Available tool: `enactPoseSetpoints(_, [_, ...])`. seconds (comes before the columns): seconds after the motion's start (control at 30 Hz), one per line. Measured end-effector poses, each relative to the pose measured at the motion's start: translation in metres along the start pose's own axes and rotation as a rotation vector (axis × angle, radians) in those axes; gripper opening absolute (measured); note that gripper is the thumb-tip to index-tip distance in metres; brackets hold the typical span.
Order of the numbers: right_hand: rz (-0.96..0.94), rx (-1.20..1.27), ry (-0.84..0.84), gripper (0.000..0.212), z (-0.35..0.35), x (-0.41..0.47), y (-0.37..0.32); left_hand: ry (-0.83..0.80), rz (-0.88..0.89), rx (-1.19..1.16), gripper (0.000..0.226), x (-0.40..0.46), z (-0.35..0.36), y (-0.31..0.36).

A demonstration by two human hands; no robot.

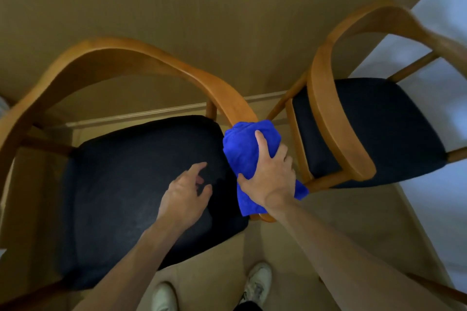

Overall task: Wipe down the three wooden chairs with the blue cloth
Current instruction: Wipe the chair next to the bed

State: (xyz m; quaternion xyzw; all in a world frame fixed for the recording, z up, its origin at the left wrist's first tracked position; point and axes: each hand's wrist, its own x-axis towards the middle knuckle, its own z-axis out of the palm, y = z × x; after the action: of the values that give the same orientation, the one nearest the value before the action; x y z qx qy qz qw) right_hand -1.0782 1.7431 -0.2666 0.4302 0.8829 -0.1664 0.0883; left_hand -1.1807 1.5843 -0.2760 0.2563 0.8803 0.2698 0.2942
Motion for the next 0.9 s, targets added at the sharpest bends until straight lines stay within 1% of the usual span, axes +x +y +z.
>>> enactPoseSetpoints(0.13, [0.025, 0.015, 0.022, 0.108, 0.001, -0.002, -0.004, 0.025, 0.041, 0.063, 0.057, 0.008, -0.022, -0.003])
enactPoseSetpoints(0.23, [0.054, -0.021, 0.014, 0.107, 0.0, -0.003, -0.006, 0.124, 0.032, 0.187, 0.06, 0.003, -0.05, -0.021])
enactPoseSetpoints(0.3, [0.068, -0.086, 0.014, 0.105, -0.001, -0.004, -0.012, 0.203, -0.059, 0.32, 0.064, -0.004, -0.08, -0.051])
enactPoseSetpoints(0.37, [0.068, -0.167, 0.03, 0.104, -0.001, -0.003, -0.02, 0.227, -0.173, 0.429, 0.073, -0.012, -0.115, -0.093])
enactPoseSetpoints(0.43, [0.032, -0.218, 0.057, 0.102, -0.002, 0.001, -0.028, 0.273, -0.24, 0.548, 0.083, -0.018, -0.15, -0.133])
enactPoseSetpoints(0.5, [-0.023, -0.265, 0.078, 0.101, -0.003, 0.012, -0.037, 0.338, -0.283, 0.629, 0.089, -0.022, -0.175, -0.158])
enactPoseSetpoints(0.6, [-0.097, -0.394, 0.123, 0.101, -0.004, 0.032, -0.052, 0.42, -0.434, 0.604, 0.09, -0.03, -0.196, -0.177])
enactPoseSetpoints(0.67, [-0.136, -0.494, 0.145, 0.102, -0.004, 0.043, -0.063, 0.408, -0.511, 0.536, 0.088, -0.039, -0.203, -0.194])
enactPoseSetpoints(0.7, [-0.15, -0.53, 0.137, 0.103, -0.003, 0.048, -0.069, 0.385, -0.516, 0.52, 0.087, -0.046, -0.204, -0.204])
enactPoseSetpoints(0.77, [-0.169, -0.566, 0.099, 0.106, -0.002, 0.057, -0.079, 0.354, -0.463, 0.517, 0.083, -0.057, -0.203, -0.222])
enactPoseSetpoints(0.83, [-0.186, -0.593, 0.095, 0.107, -0.002, 0.064, -0.086, 0.374, -0.431, 0.519, 0.079, -0.057, -0.202, -0.227])
enactPoseSetpoints(0.9, [-0.197, -0.61, 0.103, 0.105, -0.003, 0.066, -0.089, 0.398, -0.444, 0.526, 0.077, -0.052, -0.198, -0.222])
